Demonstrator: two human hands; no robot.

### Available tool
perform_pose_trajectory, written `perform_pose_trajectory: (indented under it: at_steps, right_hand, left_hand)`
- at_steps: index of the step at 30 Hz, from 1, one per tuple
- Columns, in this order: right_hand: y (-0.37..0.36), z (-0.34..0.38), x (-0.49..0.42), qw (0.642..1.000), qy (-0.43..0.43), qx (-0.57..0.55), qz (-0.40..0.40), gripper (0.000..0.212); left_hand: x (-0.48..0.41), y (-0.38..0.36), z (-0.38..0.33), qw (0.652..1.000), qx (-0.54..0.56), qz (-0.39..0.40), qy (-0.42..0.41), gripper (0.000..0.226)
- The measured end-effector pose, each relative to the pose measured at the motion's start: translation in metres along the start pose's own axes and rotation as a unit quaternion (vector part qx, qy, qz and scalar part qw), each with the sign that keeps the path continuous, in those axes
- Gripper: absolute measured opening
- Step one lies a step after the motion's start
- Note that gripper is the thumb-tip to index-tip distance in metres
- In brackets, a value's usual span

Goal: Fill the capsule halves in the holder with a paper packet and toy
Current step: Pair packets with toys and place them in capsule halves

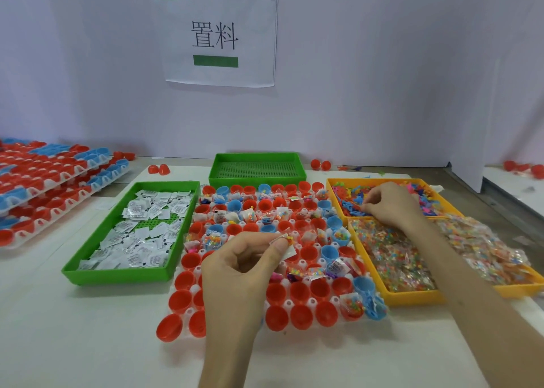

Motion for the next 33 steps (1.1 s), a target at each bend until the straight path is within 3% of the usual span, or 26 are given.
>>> perform_pose_trajectory:
  at_steps: [4,9,11,14,18,22,26,29,33]
  right_hand:
    - [0.003,-0.002,-0.001,0.999,0.007,-0.013,-0.034,0.008]
    - [-0.004,0.008,-0.001,0.997,0.044,0.019,0.052,0.016]
    - [-0.006,0.008,-0.003,0.999,0.040,0.026,0.015,0.008]
    - [-0.005,0.007,-0.004,0.999,0.032,-0.004,-0.040,0.013]
    - [0.011,0.012,0.003,0.990,0.044,-0.105,-0.088,0.011]
    - [0.045,0.022,0.042,0.958,0.061,-0.279,-0.035,0.014]
    - [0.073,0.038,0.115,0.892,0.120,-0.434,0.029,0.020]
    - [0.075,0.053,0.167,0.858,0.165,-0.485,0.049,0.023]
    - [0.059,0.067,0.198,0.820,0.163,-0.538,0.108,0.020]
  left_hand:
    - [0.002,-0.001,-0.002,1.000,0.005,0.005,0.005,0.010]
    - [0.002,0.000,-0.003,1.000,0.005,0.003,0.013,0.009]
    - [0.002,0.001,-0.003,1.000,0.006,0.004,0.016,0.011]
    - [0.001,0.002,-0.004,1.000,0.003,0.003,0.016,0.010]
    - [-0.001,0.003,-0.004,1.000,0.005,0.004,0.024,0.009]
    - [0.001,0.000,-0.005,0.998,0.030,-0.003,0.050,0.014]
    - [0.003,-0.004,-0.007,0.994,0.077,-0.017,0.082,0.022]
    - [0.005,-0.005,-0.009,0.991,0.093,-0.004,0.094,0.027]
    - [0.008,-0.006,-0.014,0.992,0.100,0.019,0.070,0.027]
Point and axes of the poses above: each hand's wrist, its own x-axis away from the middle knuckle, its own y-axis out of the back of the hand, z = x × y, the point moved 1 cm from there along -x, towards the middle knuckle, and after that the axes turned 11 degrees about -y, right-handed, at the moved point
